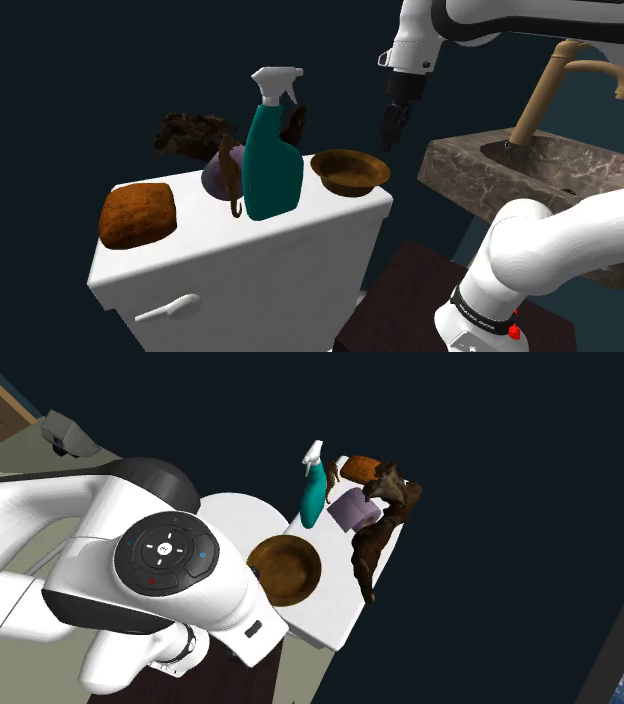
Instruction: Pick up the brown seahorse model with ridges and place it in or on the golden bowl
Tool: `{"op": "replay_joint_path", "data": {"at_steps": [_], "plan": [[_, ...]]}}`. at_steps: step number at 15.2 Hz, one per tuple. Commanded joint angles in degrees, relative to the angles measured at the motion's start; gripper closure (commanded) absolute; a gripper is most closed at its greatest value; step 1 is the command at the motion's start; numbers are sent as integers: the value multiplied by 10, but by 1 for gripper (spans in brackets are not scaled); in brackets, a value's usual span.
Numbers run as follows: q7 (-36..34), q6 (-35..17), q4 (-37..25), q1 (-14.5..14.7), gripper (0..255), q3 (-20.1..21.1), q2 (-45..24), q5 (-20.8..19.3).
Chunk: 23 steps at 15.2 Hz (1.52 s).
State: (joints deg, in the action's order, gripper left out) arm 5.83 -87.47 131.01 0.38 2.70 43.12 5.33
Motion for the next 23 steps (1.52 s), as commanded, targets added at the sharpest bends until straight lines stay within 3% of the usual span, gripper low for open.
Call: {"op": "replay_joint_path", "data": {"at_steps": [1,13,23], "plan": [[0,0,0,0,0,0,0,0],[21,-14,-180,72,0,49,-197,91],[28,18,-388,121,0,95,-365,141]]}}
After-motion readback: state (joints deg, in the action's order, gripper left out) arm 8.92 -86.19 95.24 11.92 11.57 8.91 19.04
